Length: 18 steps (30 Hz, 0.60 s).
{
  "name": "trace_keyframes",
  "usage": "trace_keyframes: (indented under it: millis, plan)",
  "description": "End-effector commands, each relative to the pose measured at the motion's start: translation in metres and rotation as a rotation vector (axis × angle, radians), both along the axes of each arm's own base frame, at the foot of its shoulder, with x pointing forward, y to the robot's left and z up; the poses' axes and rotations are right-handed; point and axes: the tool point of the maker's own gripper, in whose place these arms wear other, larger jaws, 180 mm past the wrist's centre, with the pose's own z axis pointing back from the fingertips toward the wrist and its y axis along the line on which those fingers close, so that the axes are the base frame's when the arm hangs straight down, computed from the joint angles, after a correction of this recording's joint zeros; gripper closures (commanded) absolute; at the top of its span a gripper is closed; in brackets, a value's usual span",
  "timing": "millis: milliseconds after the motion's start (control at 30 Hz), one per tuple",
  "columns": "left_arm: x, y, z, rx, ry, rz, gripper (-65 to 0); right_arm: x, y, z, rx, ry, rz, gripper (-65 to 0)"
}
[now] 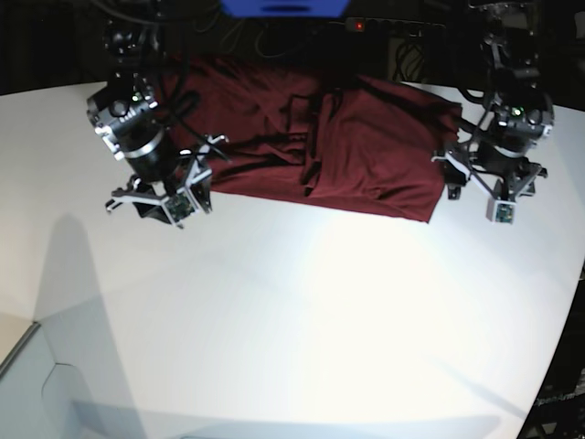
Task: Layout the t-shirt on the table in an organized manner, then fold the t-shirt properly
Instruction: 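Release the fabric and press the folded end flat with the left gripper, then smooth the folded shirt edges with both grippers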
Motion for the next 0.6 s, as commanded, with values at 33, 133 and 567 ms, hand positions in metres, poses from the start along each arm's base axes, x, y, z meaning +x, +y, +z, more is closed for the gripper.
trace_keyframes:
  millis: [33, 133, 567]
  plan:
    - [0.012, -0.01, 0.013, -0.031, -0.051, -0.033, -43.1, 0.005, 0.003, 0.012, 0.018, -0.043, 0.008, -30.2]
    - [0.016, -0.021, 0.025, -0.045, -0.084, -0.063, -43.1, 0.005, 0.003, 0.012, 0.019, -0.043, 0.009, -30.2]
    - [0.01, -0.071, 0.023, -0.067, -0.074, -0.198, -43.1, -0.031, 0.015, -0.035, 0.066, 0.112, -0.005, 0.0]
